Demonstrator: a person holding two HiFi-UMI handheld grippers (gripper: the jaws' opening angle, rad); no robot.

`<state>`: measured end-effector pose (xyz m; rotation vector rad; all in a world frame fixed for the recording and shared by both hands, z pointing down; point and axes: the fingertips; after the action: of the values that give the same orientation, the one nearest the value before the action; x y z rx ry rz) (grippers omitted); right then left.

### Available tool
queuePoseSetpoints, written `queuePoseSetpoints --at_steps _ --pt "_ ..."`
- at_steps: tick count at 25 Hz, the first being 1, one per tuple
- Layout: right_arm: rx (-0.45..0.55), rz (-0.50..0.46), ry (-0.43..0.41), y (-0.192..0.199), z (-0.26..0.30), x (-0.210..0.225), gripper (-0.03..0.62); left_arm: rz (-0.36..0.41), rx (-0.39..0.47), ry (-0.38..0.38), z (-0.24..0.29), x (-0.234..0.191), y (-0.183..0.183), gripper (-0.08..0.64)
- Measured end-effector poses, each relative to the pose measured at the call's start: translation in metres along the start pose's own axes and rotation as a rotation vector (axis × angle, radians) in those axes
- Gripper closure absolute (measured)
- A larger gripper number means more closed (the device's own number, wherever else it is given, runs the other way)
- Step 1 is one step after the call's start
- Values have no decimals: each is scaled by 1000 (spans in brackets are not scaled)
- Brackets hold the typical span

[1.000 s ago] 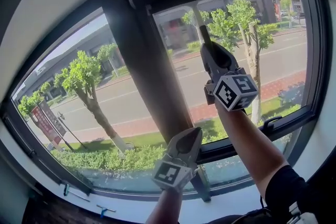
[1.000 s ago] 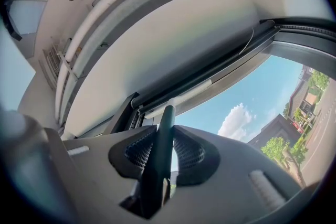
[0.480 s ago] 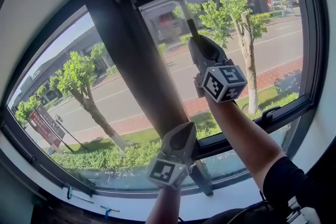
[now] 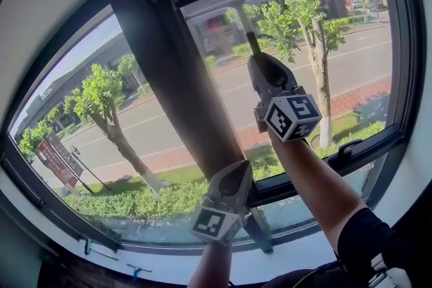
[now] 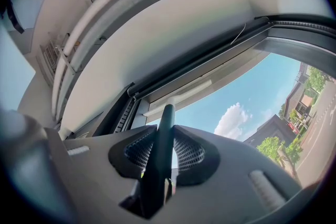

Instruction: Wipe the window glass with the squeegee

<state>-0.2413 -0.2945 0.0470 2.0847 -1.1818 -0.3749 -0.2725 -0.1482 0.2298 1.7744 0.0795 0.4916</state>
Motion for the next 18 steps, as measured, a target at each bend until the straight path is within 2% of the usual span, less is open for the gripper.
queuePoseSetpoints --at_steps 18 --pt "-65 4 15 35 -49 3 494 -40 -20 25 0 16 15 557"
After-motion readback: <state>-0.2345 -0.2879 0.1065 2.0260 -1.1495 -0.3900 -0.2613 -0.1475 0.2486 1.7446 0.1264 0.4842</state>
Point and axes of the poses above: the fingertips, and each gripper's own axes: z forward along the fingers, x to its right, y out of its underside, and after that the axes turned 4 degrees about -x, right-handed
